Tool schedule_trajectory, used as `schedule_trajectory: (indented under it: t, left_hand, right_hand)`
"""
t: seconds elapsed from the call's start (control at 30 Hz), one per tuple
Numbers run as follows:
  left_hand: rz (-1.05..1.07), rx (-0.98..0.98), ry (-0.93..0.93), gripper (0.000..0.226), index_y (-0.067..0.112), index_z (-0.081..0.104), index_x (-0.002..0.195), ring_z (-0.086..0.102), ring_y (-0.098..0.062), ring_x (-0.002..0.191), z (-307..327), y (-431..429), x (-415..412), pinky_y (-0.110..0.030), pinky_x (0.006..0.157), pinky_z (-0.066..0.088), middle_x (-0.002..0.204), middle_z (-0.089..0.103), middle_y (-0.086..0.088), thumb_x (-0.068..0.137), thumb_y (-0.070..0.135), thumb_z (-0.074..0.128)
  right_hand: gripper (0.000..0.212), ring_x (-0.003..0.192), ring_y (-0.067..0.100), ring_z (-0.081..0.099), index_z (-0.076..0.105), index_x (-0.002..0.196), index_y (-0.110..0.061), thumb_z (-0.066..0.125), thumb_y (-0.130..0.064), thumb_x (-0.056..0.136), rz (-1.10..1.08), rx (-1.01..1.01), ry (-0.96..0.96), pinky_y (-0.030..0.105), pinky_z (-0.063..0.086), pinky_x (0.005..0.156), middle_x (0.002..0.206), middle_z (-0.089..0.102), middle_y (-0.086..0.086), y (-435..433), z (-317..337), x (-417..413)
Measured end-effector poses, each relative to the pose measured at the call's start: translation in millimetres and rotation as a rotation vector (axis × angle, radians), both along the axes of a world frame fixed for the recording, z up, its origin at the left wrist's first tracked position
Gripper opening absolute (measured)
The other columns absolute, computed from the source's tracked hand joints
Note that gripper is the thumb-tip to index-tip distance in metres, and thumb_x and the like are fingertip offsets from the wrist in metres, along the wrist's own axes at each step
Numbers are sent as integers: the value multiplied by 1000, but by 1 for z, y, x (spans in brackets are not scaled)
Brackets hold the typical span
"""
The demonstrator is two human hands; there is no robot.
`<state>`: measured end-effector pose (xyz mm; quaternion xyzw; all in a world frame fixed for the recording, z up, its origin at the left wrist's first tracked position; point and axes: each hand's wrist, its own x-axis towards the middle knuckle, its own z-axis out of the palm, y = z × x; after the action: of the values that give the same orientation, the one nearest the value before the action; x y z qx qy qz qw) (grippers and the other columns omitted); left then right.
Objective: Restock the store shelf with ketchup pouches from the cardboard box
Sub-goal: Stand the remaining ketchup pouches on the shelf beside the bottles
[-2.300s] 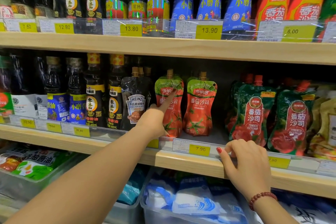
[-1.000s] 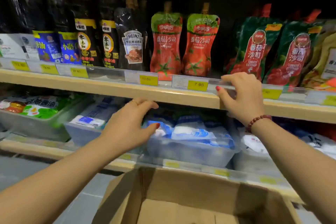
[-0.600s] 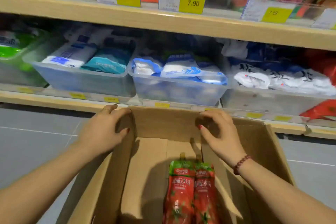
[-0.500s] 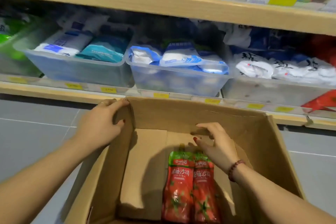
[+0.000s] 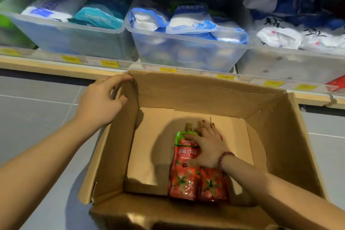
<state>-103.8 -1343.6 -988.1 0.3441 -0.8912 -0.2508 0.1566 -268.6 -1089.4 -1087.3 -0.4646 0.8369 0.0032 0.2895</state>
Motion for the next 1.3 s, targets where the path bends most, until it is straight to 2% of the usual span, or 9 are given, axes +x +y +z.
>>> schedule_trajectory:
  t: [0.1,0.2,0.4,0.57,0.67,0.77,0.97,1.1,1.3]
  left_hand:
    - [1,9,7,52,47,47,125,55,-23,111,-1,0,0,-42,85,50,122,60,1,84,19,62]
    - [-5,11,16,52,48,47,125,55,-22,109,-3,-1,0,-39,81,49,121,60,1,84,20,61]
    - [-4,-22,-7,51,45,48,126,55,-18,104,-4,-1,0,-30,73,45,119,61,2,84,19,62]
    - [-61,-102,-110,50,41,45,130,56,-21,102,4,-2,-1,-32,72,47,124,57,0,86,24,61]
    - [-81,-199,-189,49,37,48,130,55,-24,107,18,1,1,-39,78,51,131,52,-1,84,29,62]
    - [-77,-273,-108,45,32,52,127,54,-23,107,40,12,-1,-38,73,50,128,52,-3,83,30,63]
    - [-387,-53,158,60,39,39,136,49,-4,111,103,40,-25,-19,80,50,130,46,8,82,37,63]
    - [-578,71,295,83,50,24,139,41,4,121,152,51,-46,-13,91,45,132,38,24,75,37,75]
    - [-657,200,449,102,53,22,141,41,-5,130,214,30,-76,-38,99,47,145,36,20,68,14,82]
  right_hand:
    - [92,134,28,23,36,135,-44,70,-69,54,-34,-68,-19,41,9,114,134,34,2,-1,5,3]
    - [84,110,14,38,41,133,-37,81,-43,60,-110,-188,-228,27,37,97,112,24,-9,-2,12,8]
    - [77,114,11,34,47,133,-30,82,-22,65,-206,-299,-361,21,40,95,118,27,-8,-5,27,5]
    - [69,103,0,48,56,126,-25,82,-7,65,-281,-547,-353,0,42,73,109,39,-15,-4,56,-8]
    - [67,100,0,43,58,123,-29,83,-8,64,-323,-660,-282,4,42,73,112,36,-9,-8,85,-19]
    - [72,100,2,48,57,120,-29,82,3,60,-343,-845,-286,7,43,83,108,39,-3,-15,125,-28]
    - [71,100,3,51,55,119,-24,81,6,60,-180,-1092,-239,12,45,89,108,46,2,-36,224,-42]
    - [69,108,14,57,56,115,-32,81,4,61,-41,-1192,-223,36,45,100,107,56,-4,-58,291,-50]
    - [68,106,15,62,58,119,-19,81,6,61,78,-1338,-213,32,51,92,111,61,5,-93,377,-66]
